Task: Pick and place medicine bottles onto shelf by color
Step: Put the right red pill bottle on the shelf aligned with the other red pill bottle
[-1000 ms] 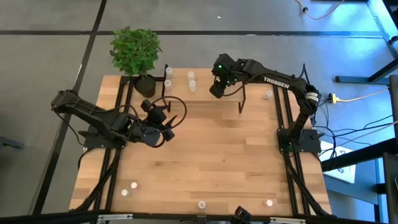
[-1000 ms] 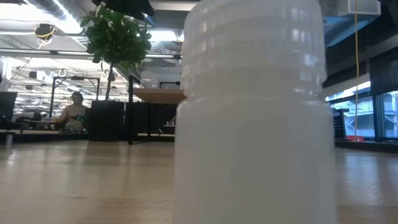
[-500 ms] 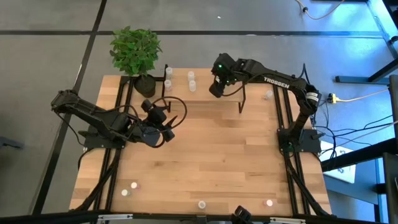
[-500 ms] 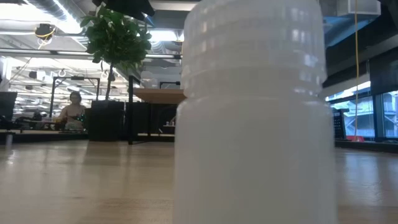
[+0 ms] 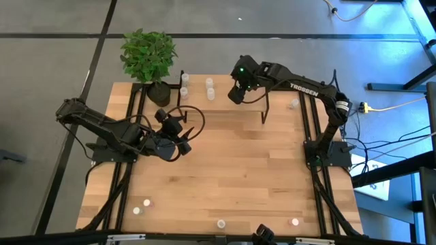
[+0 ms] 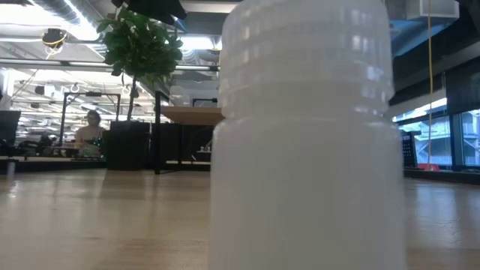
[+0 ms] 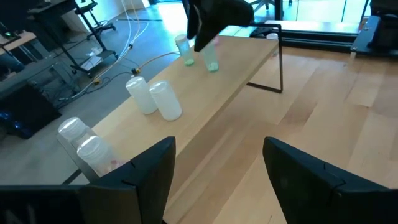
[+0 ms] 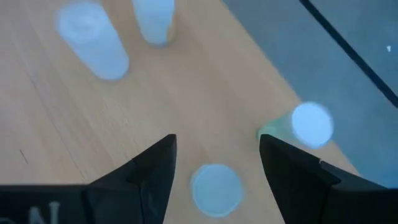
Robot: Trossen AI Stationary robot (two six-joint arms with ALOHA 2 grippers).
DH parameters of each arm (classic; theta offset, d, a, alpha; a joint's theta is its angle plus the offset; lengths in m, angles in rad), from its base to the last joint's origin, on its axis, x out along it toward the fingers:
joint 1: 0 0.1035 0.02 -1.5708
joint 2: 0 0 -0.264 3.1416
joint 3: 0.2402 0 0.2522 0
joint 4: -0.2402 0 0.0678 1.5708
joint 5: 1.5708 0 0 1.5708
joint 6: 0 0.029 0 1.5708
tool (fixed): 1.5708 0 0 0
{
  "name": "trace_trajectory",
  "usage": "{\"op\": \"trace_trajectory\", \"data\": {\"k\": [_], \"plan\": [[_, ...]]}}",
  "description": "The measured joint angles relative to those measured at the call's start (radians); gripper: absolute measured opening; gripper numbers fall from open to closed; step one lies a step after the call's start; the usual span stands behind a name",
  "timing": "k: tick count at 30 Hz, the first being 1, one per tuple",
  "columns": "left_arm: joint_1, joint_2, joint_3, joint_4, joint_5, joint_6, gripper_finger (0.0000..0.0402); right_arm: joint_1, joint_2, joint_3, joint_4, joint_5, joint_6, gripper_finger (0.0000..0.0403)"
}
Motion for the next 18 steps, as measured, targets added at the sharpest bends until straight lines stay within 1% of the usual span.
{"op": "trace_trajectory", "data": {"k": [7, 9, 13, 18], "plan": [[0.000, 0.000, 0.000, 0.000, 0.000, 0.001, 0.0237, 0.001, -0.001, 0.134, -0.059, 0.000, -0.059, 0.0233], [0.000, 0.000, 0.000, 0.000, 0.000, 0.001, 0.0237, 0.008, -0.001, 0.190, -0.117, 0.001, -0.100, 0.0233], [0.000, 0.000, 0.000, 0.000, 0.000, 0.001, 0.0237, 0.042, -0.005, 0.297, -0.265, 0.003, -0.127, 0.0233], [0.000, 0.000, 0.000, -0.001, 0.000, 0.001, 0.0237, 0.096, -0.045, 0.346, -0.374, 0.000, -0.134, 0.0233]]}}
